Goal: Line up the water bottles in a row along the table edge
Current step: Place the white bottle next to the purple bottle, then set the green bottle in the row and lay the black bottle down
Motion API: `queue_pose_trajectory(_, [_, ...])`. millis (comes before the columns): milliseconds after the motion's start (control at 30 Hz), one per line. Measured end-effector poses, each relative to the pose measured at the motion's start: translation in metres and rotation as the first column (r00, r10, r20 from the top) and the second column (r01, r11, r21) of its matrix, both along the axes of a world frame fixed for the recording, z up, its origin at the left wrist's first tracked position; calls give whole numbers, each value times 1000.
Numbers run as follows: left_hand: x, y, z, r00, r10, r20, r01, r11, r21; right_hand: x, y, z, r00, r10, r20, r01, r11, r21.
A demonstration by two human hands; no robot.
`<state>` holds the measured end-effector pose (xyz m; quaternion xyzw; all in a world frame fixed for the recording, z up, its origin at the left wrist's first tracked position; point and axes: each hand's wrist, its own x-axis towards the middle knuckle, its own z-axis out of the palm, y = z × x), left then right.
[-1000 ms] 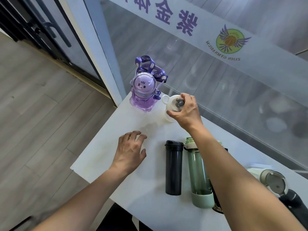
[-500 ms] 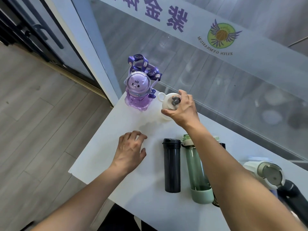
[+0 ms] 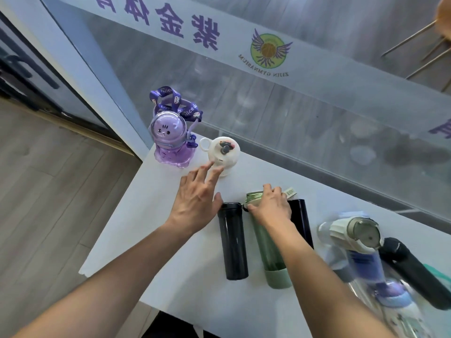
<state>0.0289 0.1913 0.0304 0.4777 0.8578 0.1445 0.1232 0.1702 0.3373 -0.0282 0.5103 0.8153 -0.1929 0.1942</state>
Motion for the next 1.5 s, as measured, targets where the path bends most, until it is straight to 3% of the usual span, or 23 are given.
queue_pose_trajectory(200, [-14,21,0,998,-38,-59,30,990,-140,-6,7,2,998,20,63,-18,1000,-23])
queue_pose_trajectory(333, [-17,24,-6,999,-31,-34,23,975,-219,2,19,34,983,-66,-170,70,997,22])
queue_pose_trajectory(467, [-16,24,-9,1000,-8,4,9,975,-223,5,35,72,896,-141,-420,172,985,35])
queue_pose_trajectory(667, [-11,23,-11,999,5,32,2,975,-221,5,41,94,730,-56,-681,178,978,111])
queue_pose_trajectory(833, [-9,22,-12,1000,-3,-14,0,973,-230,1,45,103,653,43,-756,203,952,229])
queue_pose_trajectory(967, [17,14,-21,994,-68,-81,58,991,-117,-3,45,104,590,63,-805,220,947,235])
queue_pose_trajectory(1167, [54,-8,-59,939,-271,212,322,910,-263,-3,37,93,564,92,-821,182,955,232])
queue_pose_trajectory(1500, [62,-35,-61,932,-277,233,334,906,-260,-3,33,85,530,97,-843,214,946,243])
